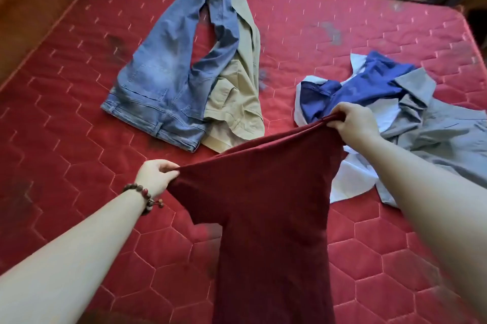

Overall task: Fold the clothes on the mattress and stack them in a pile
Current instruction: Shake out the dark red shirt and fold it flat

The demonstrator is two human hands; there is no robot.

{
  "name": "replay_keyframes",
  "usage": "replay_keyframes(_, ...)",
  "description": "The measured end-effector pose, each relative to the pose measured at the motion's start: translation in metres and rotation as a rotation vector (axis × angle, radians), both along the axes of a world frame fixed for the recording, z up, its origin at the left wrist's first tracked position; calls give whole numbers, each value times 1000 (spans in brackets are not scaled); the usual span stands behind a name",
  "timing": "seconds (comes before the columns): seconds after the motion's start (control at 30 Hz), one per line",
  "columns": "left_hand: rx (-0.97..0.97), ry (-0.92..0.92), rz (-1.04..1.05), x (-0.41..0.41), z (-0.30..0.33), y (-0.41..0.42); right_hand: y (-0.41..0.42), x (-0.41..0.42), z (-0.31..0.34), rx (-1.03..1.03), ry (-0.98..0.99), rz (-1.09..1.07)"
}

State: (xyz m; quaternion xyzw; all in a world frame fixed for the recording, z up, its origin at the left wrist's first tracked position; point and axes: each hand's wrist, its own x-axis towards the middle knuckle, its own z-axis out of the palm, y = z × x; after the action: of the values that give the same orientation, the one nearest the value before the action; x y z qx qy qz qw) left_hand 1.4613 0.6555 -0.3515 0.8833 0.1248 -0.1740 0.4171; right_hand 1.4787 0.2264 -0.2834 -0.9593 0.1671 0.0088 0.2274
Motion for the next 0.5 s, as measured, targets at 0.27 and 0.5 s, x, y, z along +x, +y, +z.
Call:
replay_keyframes(0.27,185,-61,112,61,-77,-4,1,118,-101,-14,87,160)
replay_keyframes(0.5,484,-378,-100,60,-111,-79,32,101,-171,-203,-189,377)
